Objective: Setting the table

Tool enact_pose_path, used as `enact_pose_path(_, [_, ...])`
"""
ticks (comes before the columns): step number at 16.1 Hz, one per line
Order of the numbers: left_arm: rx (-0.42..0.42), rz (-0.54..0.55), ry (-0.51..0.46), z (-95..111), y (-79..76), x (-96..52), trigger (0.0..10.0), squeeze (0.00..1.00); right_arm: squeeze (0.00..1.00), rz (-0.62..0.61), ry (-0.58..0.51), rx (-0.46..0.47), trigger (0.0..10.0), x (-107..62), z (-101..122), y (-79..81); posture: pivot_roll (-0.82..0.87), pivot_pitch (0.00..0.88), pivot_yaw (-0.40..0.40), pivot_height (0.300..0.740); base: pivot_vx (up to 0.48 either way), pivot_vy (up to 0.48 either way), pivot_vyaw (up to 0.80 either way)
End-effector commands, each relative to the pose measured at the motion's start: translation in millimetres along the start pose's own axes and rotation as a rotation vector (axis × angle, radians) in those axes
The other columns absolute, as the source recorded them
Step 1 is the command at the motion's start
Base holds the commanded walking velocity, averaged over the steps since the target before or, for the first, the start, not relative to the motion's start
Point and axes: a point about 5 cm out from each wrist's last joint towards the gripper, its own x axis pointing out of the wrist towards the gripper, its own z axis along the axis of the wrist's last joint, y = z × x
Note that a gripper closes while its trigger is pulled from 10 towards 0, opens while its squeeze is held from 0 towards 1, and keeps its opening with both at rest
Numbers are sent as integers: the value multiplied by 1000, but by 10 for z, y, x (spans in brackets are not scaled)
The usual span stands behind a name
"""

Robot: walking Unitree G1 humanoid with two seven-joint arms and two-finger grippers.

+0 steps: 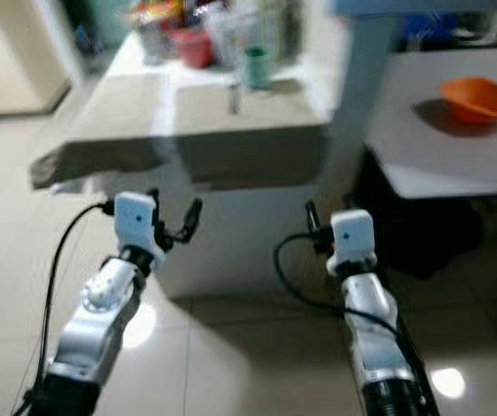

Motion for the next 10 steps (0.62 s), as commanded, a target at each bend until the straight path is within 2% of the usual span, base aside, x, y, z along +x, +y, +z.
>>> enact_pose_path(1, [14, -4, 4, 19, 20, 16, 10000, 0, 0, 13, -3, -4, 10000, 2, 4, 34, -248, 0, 90, 740, 472, 0, 0])
enact_pose_path(7, [63, -44, -12, 58, -30, 30, 10000, 0, 0, 14, -11, 0, 10000, 16, 11, 66, -244, 0, 98, 740, 477, 0, 0])
enact_pose_path(10, [69, -52, -17, 83, -33, 43, 10000, 0, 0, 28, -49, 7, 10000, 81, 109, 118, -240, 0, 102, 740, 480, 0, 0])
